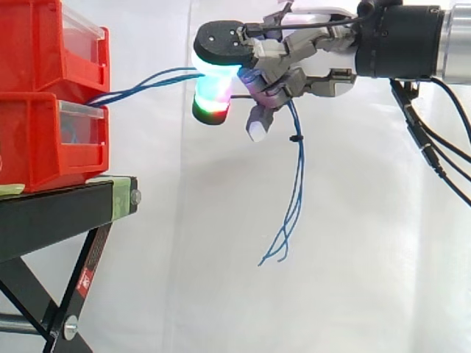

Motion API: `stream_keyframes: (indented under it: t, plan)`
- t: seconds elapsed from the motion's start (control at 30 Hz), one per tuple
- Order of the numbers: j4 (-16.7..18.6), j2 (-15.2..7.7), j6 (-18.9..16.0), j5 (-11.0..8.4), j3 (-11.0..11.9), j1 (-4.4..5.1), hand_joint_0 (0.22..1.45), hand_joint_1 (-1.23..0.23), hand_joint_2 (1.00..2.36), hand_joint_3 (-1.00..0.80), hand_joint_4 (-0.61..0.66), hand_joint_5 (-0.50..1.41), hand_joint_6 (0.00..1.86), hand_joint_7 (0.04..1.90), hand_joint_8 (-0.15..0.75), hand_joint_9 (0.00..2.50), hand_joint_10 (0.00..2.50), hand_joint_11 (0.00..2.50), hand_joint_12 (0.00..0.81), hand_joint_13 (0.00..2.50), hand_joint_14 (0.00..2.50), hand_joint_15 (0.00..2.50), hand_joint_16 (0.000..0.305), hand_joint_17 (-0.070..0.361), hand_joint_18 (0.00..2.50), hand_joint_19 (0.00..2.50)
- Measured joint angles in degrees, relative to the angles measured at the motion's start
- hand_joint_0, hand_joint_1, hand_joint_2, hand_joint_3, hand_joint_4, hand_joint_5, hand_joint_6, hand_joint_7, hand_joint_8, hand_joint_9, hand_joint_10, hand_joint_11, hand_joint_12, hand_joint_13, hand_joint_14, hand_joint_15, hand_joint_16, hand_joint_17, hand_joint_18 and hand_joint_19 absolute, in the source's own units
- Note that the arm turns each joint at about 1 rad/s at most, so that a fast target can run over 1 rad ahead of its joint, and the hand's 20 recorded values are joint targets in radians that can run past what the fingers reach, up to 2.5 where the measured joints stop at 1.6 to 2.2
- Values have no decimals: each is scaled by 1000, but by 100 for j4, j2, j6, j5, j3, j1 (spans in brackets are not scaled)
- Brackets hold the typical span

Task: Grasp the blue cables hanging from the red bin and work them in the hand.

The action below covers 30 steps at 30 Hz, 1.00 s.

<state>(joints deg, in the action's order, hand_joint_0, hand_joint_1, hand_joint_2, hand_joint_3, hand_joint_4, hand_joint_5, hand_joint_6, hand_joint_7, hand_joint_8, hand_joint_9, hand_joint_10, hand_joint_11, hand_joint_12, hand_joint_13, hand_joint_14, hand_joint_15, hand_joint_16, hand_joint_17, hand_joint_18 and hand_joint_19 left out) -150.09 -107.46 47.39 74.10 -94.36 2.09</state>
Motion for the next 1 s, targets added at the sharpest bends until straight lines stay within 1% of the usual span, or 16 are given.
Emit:
stream_keyframes:
  t: [0.2, 0.43, 0.6, 1.0]
  plan:
    - [35, -2, 8, -30, -2, 26, 824, -704, 1002, -950, 247, 317, 608, 1206, 393, 741, 2500, 2500, 486, 1027, 2500, 1625, 51, 115, 1193, 560]
    - [41, -3, 22, -45, -2, 35, 815, -693, 1000, -1000, 232, 345, 627, 1194, 391, 773, 2500, 2500, 480, 1039, 2500, 1605, 51, 116, 1210, 553]
    - [39, -3, 36, -75, -2, 36, 804, -686, 1000, -1000, 224, 383, 604, 1207, 388, 800, 2500, 2500, 481, 1067, 2500, 1615, 52, 117, 1237, 559]
    - [30, -3, 193, -106, -2, -10, 814, -682, 1000, -1000, 177, 462, 592, 1234, 368, 888, 2500, 2500, 472, 1100, 2500, 1634, 50, 113, 1279, 568]
